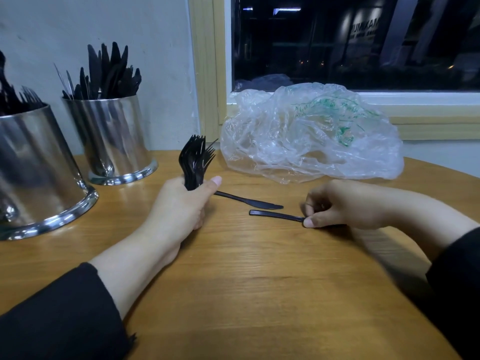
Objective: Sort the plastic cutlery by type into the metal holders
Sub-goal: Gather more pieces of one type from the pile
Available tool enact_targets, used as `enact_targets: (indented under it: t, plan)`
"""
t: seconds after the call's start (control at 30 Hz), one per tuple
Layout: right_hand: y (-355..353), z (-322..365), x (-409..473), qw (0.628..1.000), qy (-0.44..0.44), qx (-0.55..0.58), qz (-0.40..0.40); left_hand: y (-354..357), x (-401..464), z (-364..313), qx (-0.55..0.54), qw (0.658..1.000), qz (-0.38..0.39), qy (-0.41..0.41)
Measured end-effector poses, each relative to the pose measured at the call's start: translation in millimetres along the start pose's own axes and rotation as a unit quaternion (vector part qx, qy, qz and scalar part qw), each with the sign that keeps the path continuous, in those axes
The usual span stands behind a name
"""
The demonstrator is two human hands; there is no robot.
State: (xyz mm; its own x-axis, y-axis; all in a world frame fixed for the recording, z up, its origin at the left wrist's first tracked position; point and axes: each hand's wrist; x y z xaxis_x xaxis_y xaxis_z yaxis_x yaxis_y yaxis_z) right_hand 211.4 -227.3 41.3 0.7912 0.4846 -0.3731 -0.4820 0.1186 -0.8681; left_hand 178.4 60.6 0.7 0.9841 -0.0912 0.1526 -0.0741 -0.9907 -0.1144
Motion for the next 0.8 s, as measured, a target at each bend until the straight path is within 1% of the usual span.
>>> enact_targets:
  t: [0.1,0.17,0.3,0.4,0.5,0.6,0.67,0.8]
  plan:
    - [2,3,3,1.000,-0.011,-0.001,0.002,-1,0,0,0.008,1.000,-0.002,0.005]
    - [6,7,3,0.999,-0.031,0.006,-0.020,-2,0,0,0.013,1.000,-0.006,0.013]
    - [19,22,19,0.984,-0.079,0.103,-0.126,-3,2,-1,0.016,0.999,-0.027,0.033]
    - [26,39,42,0.974,-0.076,0.114,-0.178,-5,5,-1,0.045,0.996,-0.058,0.046]
    - [29,50,61,0.977,-0.052,0.096,-0.184,-9,6,0,0.076,0.993,-0.080,0.048]
    - [29,50,73,0.978,-0.014,0.105,-0.181,-12,8,1,0.084,0.992,-0.083,0.051]
    - [25,49,75,0.982,0.007,0.105,-0.160,-13,9,3,0.088,0.991,-0.086,0.053]
    - [14,54,75,0.991,0.018,0.087,-0.102,-16,13,7,0.090,0.990,-0.091,0.053]
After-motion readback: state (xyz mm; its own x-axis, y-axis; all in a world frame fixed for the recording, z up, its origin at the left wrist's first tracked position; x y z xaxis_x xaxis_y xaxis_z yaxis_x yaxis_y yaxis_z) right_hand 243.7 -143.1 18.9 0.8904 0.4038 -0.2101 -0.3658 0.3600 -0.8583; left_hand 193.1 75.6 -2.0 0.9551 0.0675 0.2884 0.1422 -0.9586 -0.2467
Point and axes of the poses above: each hand's wrist, its own x-axis towards the middle knuckle, its own y-axis out of the palm, z = x × y, and after that the axes turned 14 degrees about z, right-handed
